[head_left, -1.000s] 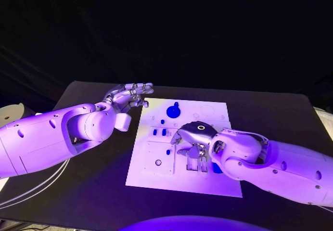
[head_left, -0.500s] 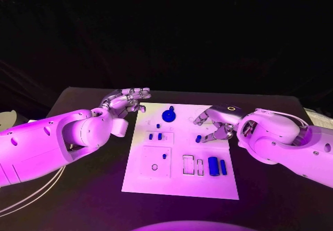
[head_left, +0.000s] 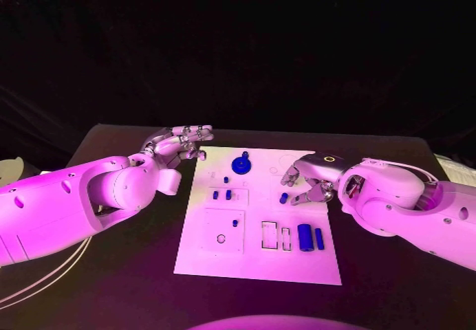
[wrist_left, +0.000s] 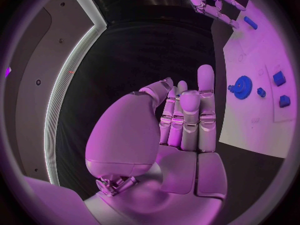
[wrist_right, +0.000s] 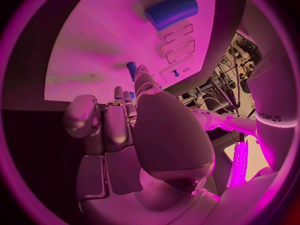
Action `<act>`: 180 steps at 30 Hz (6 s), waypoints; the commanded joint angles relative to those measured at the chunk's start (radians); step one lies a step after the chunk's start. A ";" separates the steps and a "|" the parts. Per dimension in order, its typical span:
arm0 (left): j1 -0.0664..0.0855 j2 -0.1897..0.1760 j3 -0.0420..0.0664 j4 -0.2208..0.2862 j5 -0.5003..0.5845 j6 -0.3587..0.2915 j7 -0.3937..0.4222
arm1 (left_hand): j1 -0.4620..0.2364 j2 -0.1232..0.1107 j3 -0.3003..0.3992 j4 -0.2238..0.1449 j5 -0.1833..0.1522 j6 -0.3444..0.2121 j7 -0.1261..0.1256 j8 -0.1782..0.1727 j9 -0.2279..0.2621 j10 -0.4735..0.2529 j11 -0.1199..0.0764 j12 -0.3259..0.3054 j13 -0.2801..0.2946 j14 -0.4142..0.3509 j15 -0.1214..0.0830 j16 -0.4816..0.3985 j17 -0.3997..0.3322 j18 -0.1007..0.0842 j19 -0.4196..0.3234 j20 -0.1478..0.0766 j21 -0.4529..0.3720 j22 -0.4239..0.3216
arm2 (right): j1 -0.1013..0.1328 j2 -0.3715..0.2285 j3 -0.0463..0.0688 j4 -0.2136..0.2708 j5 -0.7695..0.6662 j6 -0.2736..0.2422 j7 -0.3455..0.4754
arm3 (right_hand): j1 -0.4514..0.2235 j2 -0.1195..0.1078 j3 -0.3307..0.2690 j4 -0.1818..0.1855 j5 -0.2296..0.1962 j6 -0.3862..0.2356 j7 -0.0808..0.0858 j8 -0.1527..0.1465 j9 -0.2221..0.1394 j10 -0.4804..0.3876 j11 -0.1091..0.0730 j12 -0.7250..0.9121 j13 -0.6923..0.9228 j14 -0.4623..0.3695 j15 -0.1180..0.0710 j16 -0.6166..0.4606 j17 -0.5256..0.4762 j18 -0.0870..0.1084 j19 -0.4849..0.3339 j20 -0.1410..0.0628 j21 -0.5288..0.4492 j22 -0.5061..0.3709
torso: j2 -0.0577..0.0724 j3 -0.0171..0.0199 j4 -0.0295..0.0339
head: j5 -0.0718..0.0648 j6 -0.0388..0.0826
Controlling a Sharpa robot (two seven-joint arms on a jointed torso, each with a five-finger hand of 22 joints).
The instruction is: Assemble the parts on the task board
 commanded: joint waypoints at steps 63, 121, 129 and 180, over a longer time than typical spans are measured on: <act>0.000 0.007 0.001 -0.002 -0.032 0.022 -0.003 | 0.004 0.003 0.001 -0.007 0.003 0.003 0.005 0.004 -0.001 -0.007 0.000 0.008 0.001 -0.008 -0.002 -0.003 -0.004 0.011 -0.002 -0.001 -0.005 -0.002 | -0.003 0.088 0.011 0.121 -0.038 -0.094 0.052 | 0.056 0.036 0.388 -0.135 -0.004 0.166 0.024 -0.002 0.009 0.242 0.002 -0.048 0.001 0.045 0.024 0.036 0.019 -0.006 0.023 0.014 0.031 0.047 | -0.002 -0.0029 0.0036 | 0.014 -0.008; 0.001 0.014 0.001 0.000 -0.032 0.032 -0.002 | -0.005 0.006 -0.003 -0.002 0.003 0.001 0.006 0.005 -0.001 -0.011 0.001 0.014 0.001 -0.009 -0.001 -0.002 -0.007 0.011 -0.001 -0.001 -0.007 -0.004 | -0.147 0.325 -0.011 -0.034 -0.064 -0.021 0.085 | 0.006 0.025 0.466 -0.186 -0.001 0.153 0.035 -0.004 0.007 0.237 0.010 -0.064 0.002 0.041 0.030 0.037 0.014 -0.004 0.017 0.019 0.030 0.044 | 0.000 -0.0017 0.0017 | 0.052 -0.029; 0.001 0.014 0.001 0.001 -0.032 0.031 -0.002 | -0.006 0.006 -0.004 -0.001 0.003 0.001 0.006 0.005 -0.001 -0.012 0.000 0.015 0.001 -0.010 -0.001 -0.002 -0.009 0.011 -0.001 0.000 -0.008 -0.005 | -0.147 0.334 -0.016 -0.043 -0.053 0.024 0.075 | -0.068 -0.014 0.447 -0.174 0.008 0.097 0.042 -0.011 -0.004 0.177 0.023 -0.071 -0.006 0.036 0.042 0.023 -0.006 0.002 -0.001 0.027 0.005 0.007 | -0.001 -0.0023 0.0004 | 0.054 -0.029; 0.001 -0.003 0.000 -0.002 -0.032 0.023 -0.002 | -0.006 0.010 -0.003 -0.001 0.003 0.000 0.005 0.006 -0.001 -0.014 0.000 0.018 0.001 -0.010 -0.002 -0.002 -0.011 0.011 -0.001 0.000 -0.009 -0.006 | -0.108 -0.196 -0.016 0.240 0.248 -0.178 -0.302 | -0.277 0.026 -0.074 0.048 0.206 0.073 -0.015 0.126 0.050 0.398 -0.053 0.924 0.995 0.078 -0.019 0.222 0.244 -0.039 0.091 -0.029 0.161 0.235 | -0.008 -0.0027 -0.0463 | -0.014 -0.001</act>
